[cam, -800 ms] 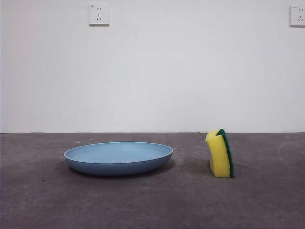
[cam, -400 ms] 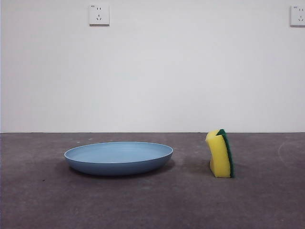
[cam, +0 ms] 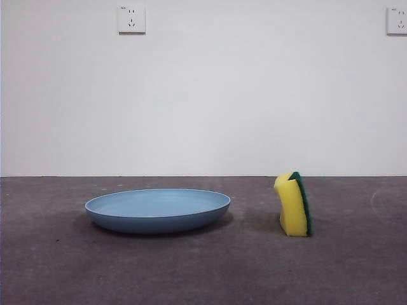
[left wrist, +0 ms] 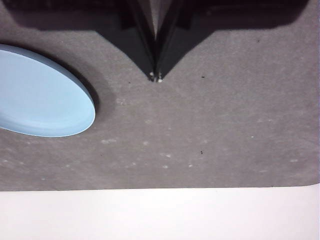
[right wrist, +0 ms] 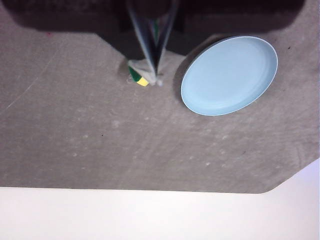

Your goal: Pick up the plate,pick up the cloth,clean the plate with the cloth

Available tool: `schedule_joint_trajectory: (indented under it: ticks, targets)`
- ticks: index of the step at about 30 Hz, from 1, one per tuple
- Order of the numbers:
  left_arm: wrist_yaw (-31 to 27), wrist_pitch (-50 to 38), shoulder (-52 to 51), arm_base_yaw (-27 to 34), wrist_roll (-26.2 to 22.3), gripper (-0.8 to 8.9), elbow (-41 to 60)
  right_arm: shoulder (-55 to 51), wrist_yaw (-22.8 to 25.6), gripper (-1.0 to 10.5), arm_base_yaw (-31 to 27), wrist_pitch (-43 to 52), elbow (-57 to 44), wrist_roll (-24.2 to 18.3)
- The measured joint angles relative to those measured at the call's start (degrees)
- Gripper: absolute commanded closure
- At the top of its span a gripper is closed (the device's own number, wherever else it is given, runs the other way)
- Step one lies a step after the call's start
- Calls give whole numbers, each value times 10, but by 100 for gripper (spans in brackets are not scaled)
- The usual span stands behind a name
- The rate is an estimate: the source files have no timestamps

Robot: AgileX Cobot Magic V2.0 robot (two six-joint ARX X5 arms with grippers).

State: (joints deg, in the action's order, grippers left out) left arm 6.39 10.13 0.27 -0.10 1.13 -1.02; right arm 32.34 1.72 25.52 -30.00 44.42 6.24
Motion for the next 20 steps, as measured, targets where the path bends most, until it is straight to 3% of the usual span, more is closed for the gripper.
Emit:
schedule_joint_trajectory:
  ticks: [17,20]
  targets:
    - [0,0,0,0,0,815,0,-4,0,946,0,-4,0,0]
    - [0,0,0,0,0,815,0,-18,2,946,-5,-10,0,-16]
